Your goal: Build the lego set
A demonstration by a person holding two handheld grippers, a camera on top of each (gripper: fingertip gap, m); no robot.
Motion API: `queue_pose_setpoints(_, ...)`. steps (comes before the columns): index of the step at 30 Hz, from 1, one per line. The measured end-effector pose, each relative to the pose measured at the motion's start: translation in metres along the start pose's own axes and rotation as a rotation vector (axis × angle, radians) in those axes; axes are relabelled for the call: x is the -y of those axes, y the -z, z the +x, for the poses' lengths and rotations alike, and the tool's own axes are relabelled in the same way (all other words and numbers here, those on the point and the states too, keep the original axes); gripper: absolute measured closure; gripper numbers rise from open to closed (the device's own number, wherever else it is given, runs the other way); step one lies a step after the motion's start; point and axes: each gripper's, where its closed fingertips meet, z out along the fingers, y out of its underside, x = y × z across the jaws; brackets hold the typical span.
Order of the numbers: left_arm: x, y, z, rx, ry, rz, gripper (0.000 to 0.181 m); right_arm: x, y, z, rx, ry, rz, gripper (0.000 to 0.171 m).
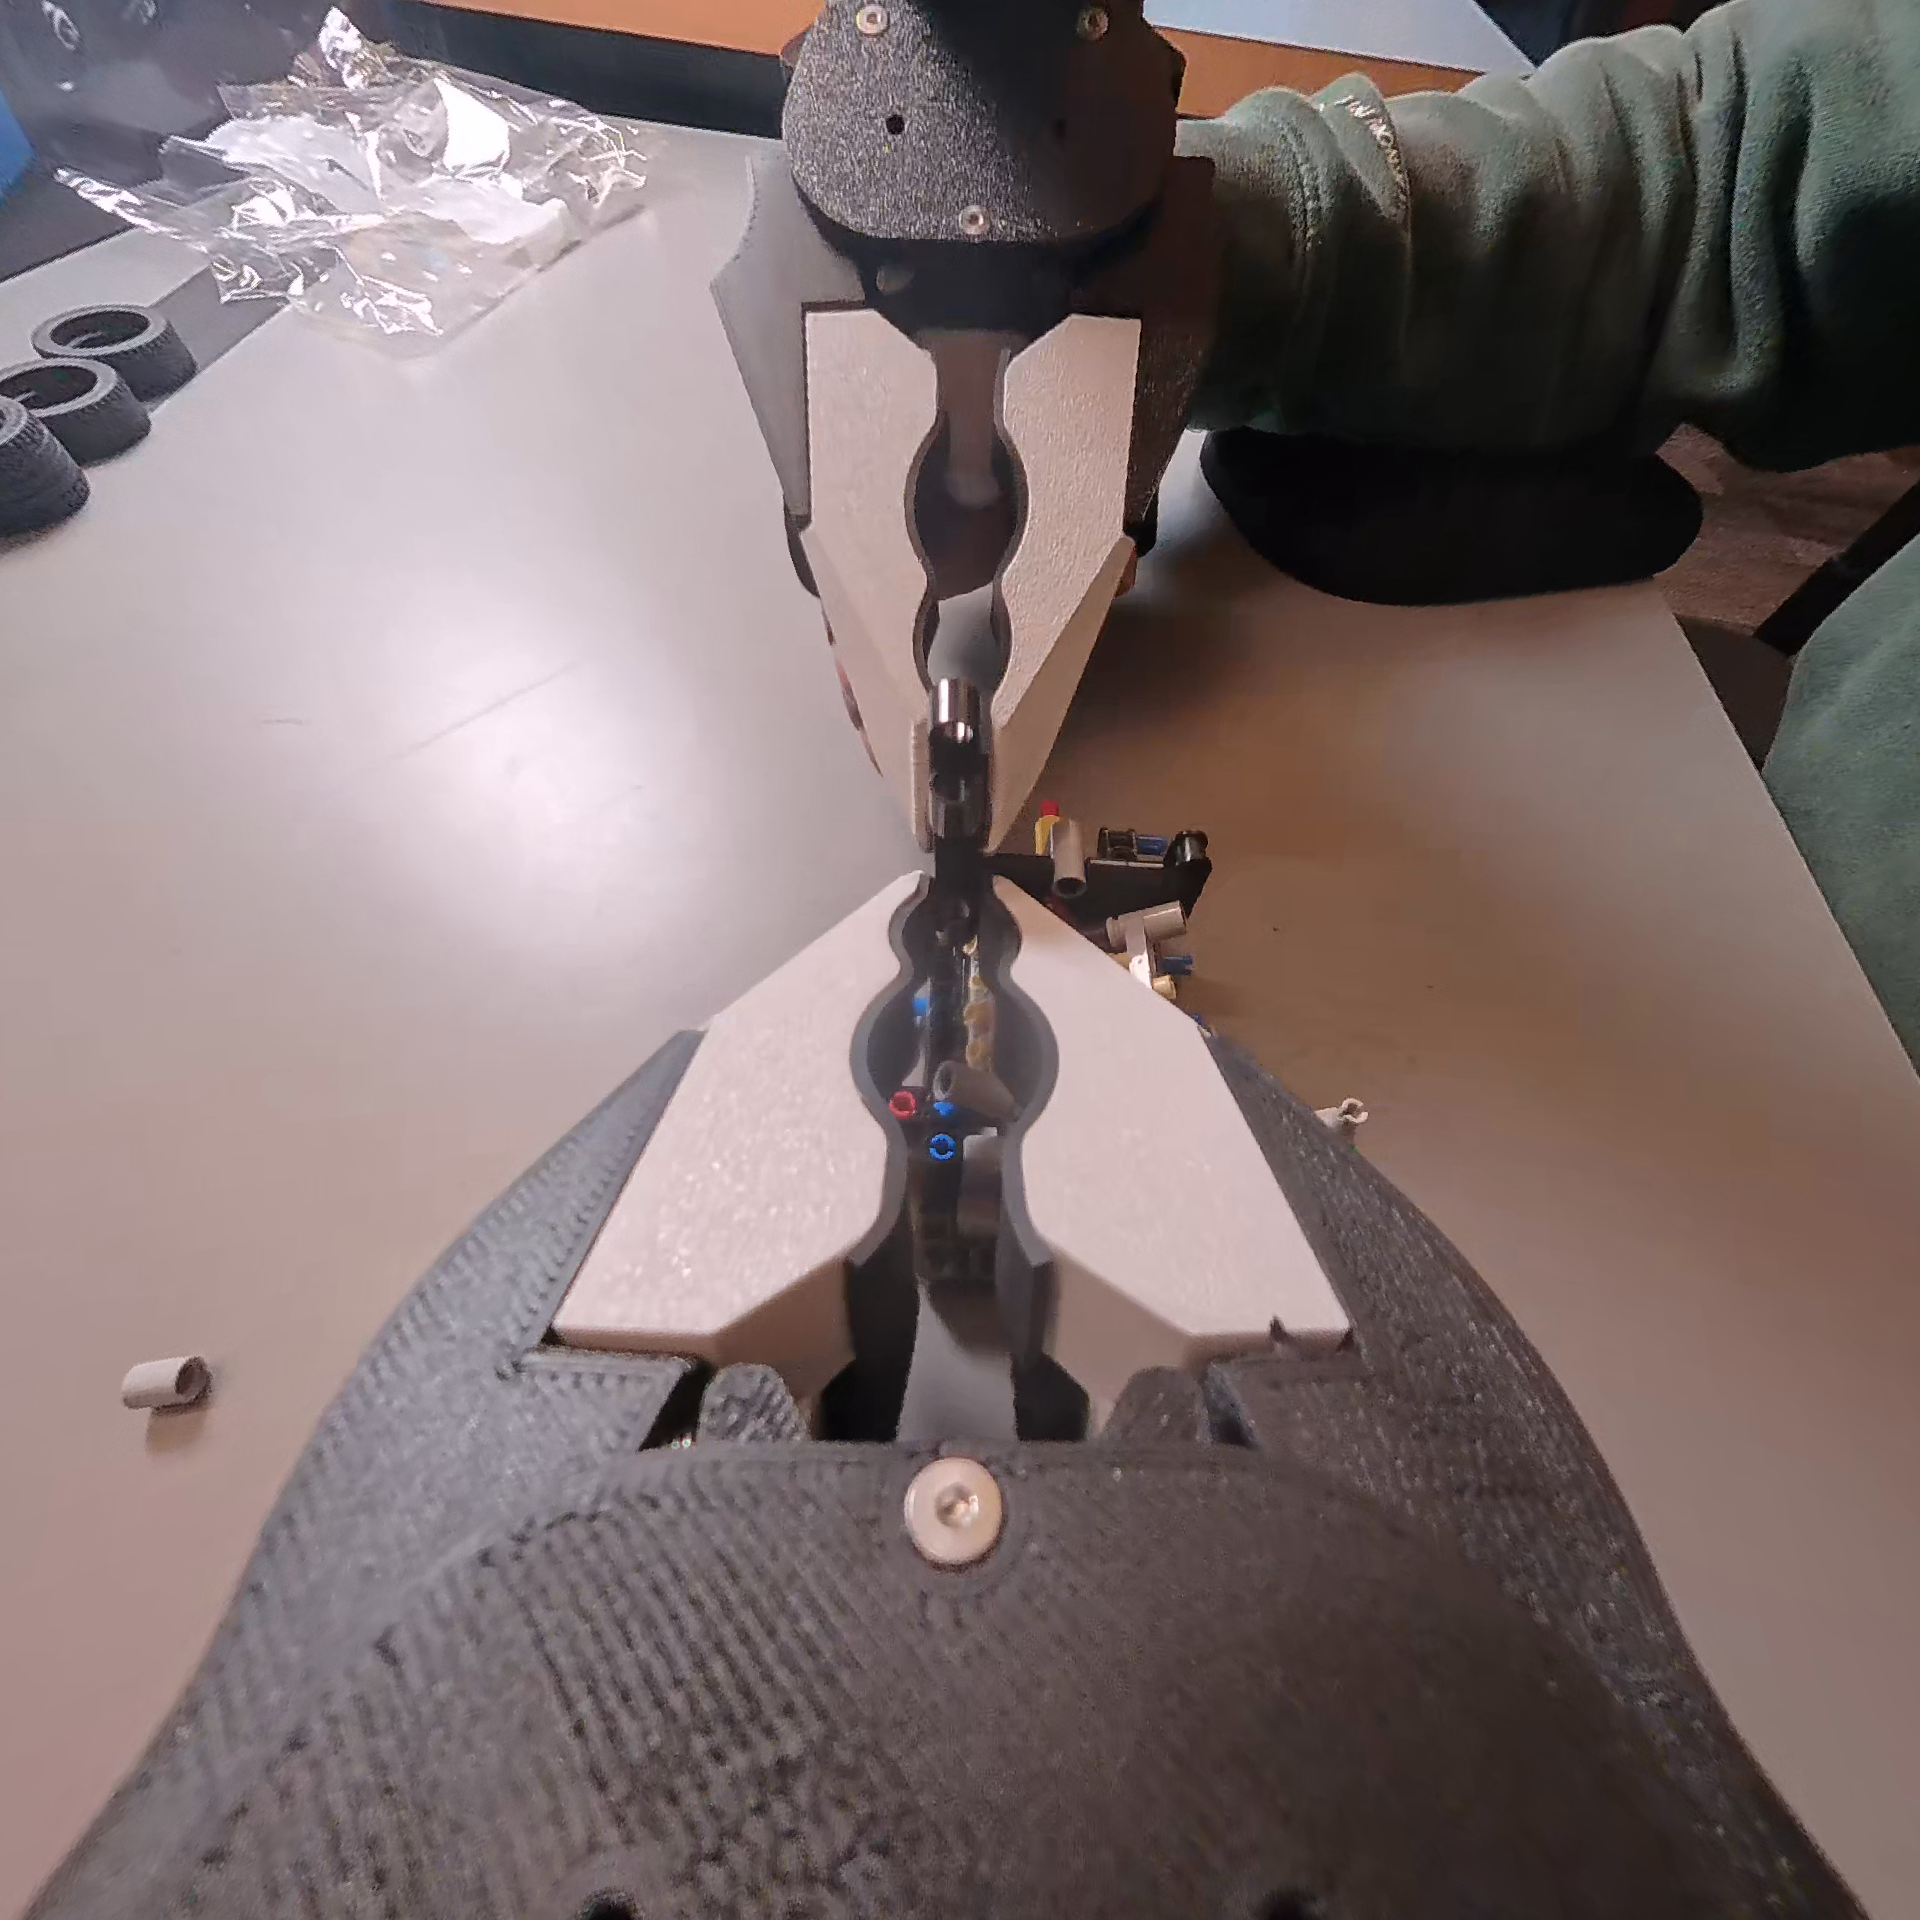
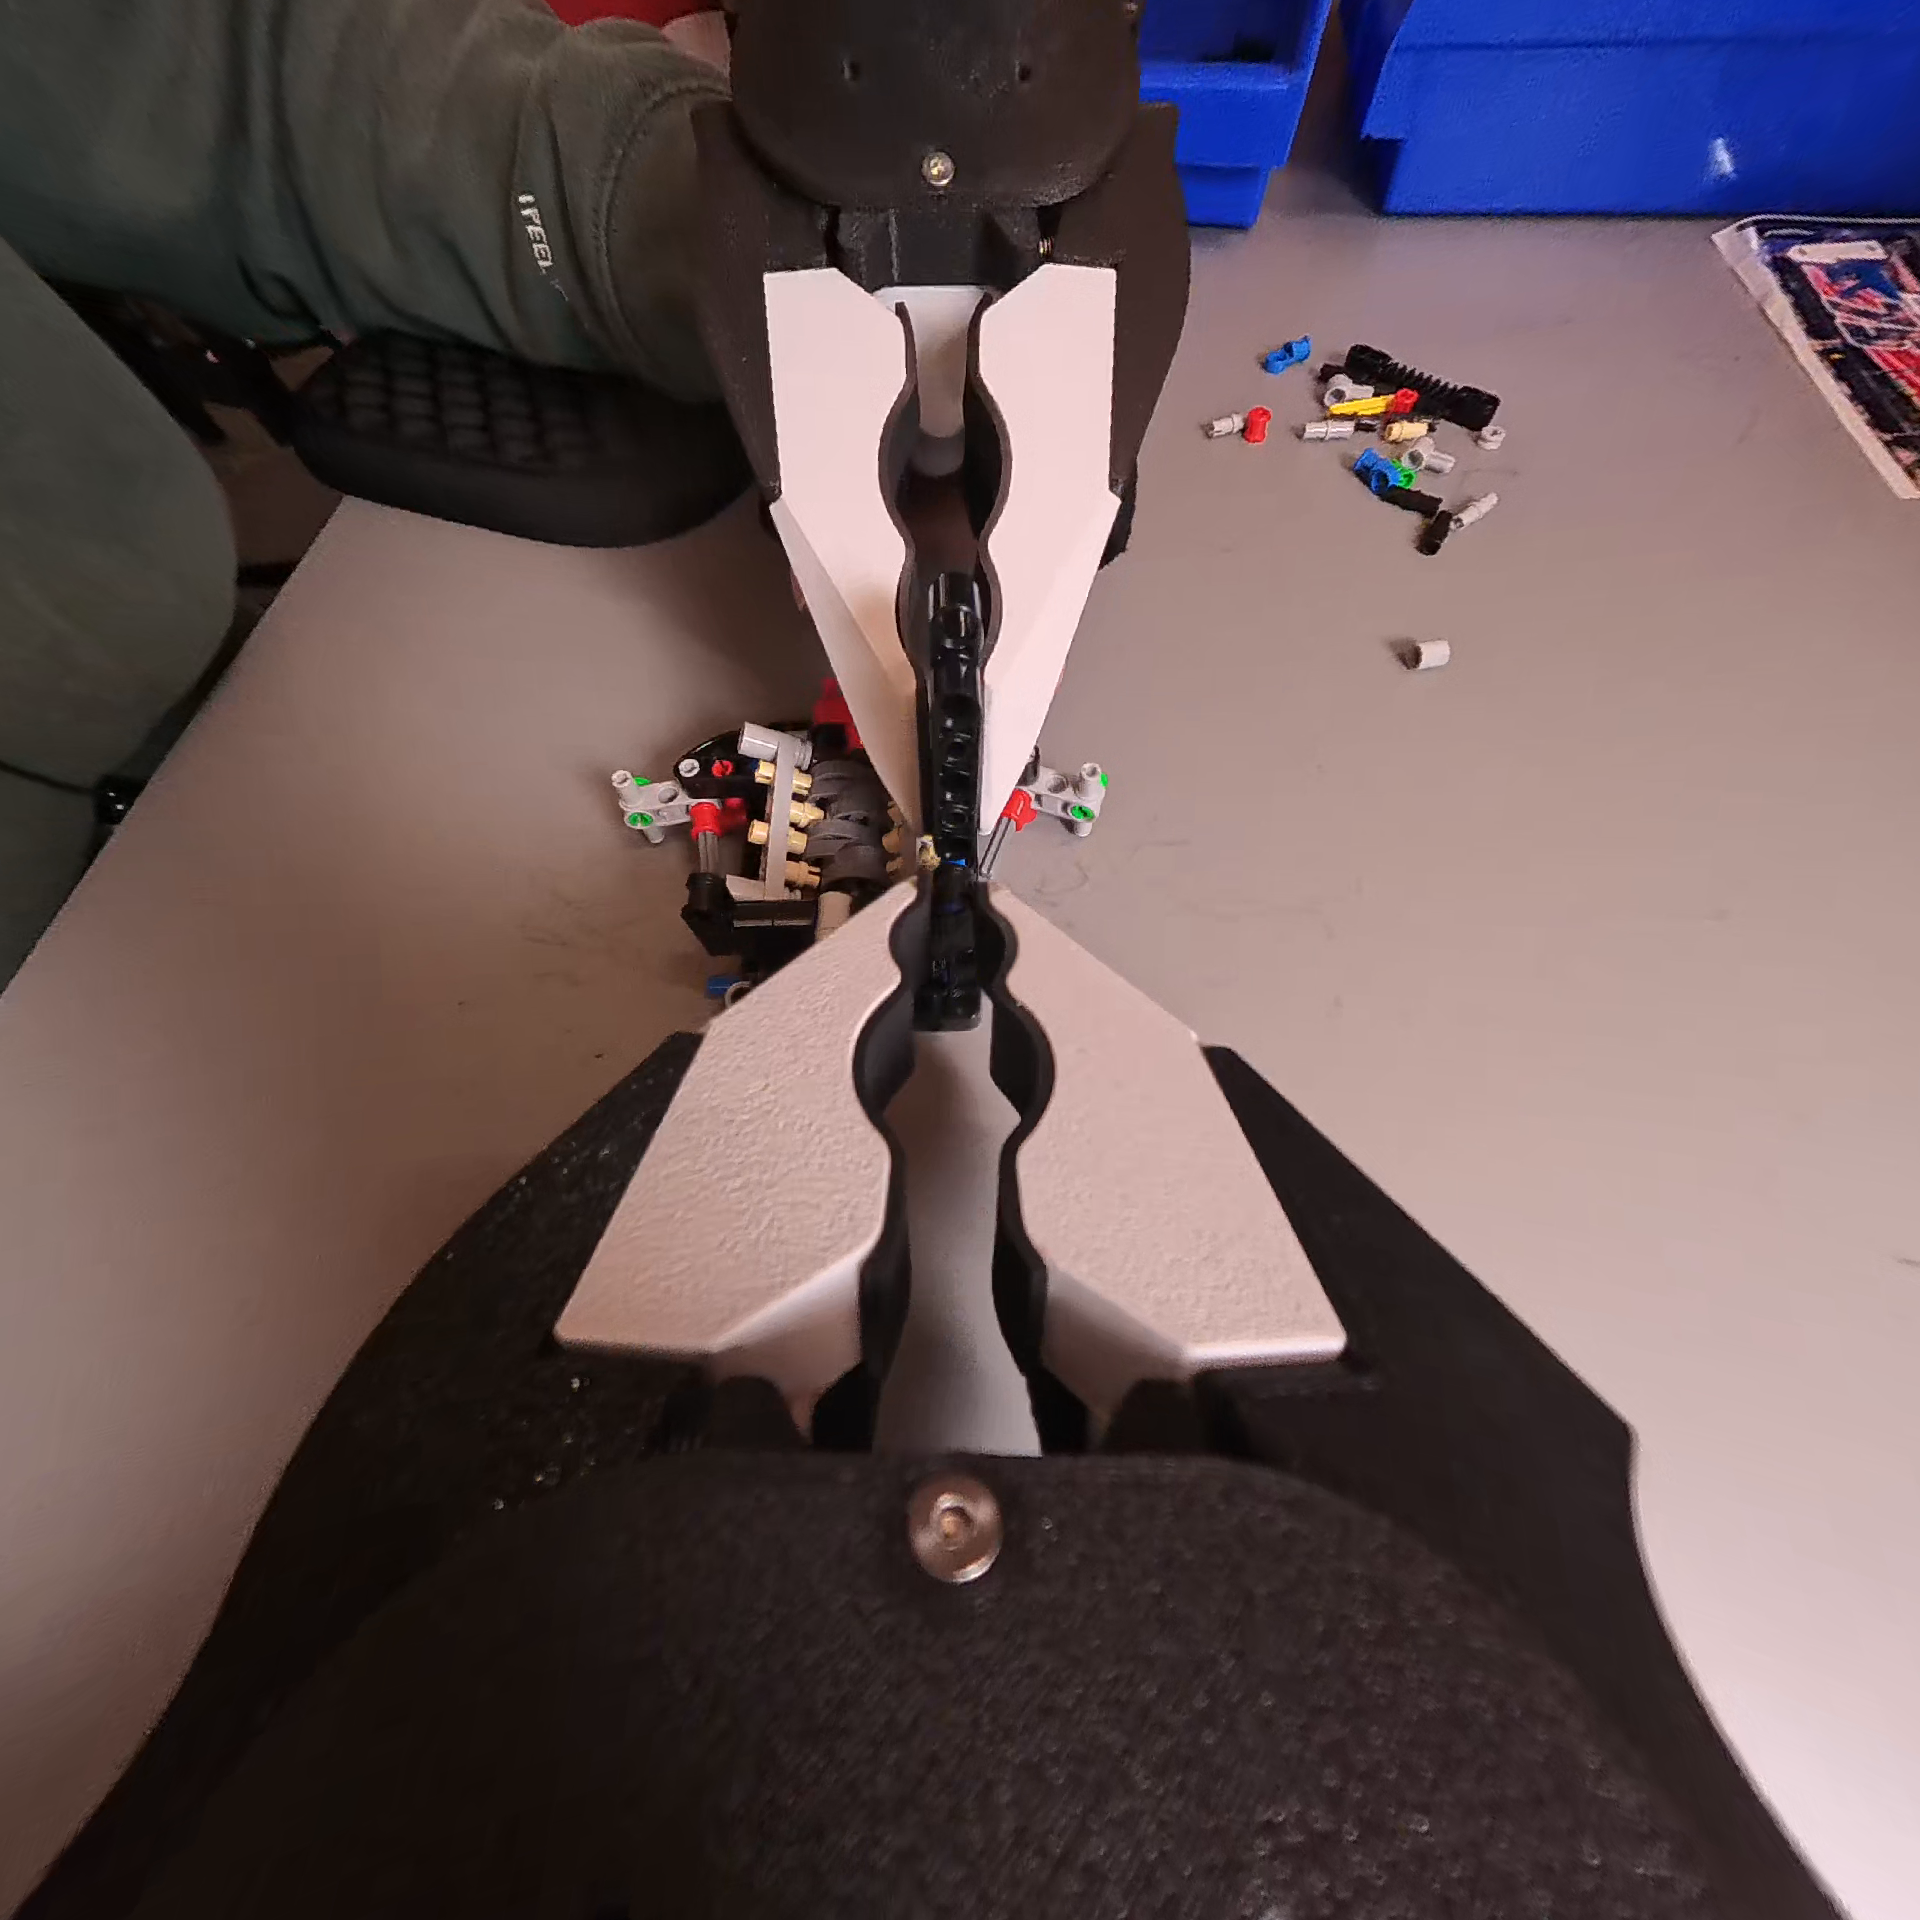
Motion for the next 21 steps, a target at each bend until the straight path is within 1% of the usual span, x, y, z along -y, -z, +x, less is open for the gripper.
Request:
queue_pose_setpoints(7,-0.0001,0.0002,-0.0022,0.002,0.014,0.016,0.175,0.0006,-0.0005,0.0024,-0.004,-0.018,0.032,0.166)
queue_pose_setpoints(11,0.0002,0.0002,-0.0018,-0.008,0.003,0.023,0.174,0.0007,-0.0007,0.0018,-0.005,-0.007,0.016,0.167)
queue_pose_setpoints(21,0.0015,0.0013,-0.0034,-0.044,0.057,0.06,0.175,0.0007,-0.0014,0.0017,-0.001,-0.012,0.007,0.166)
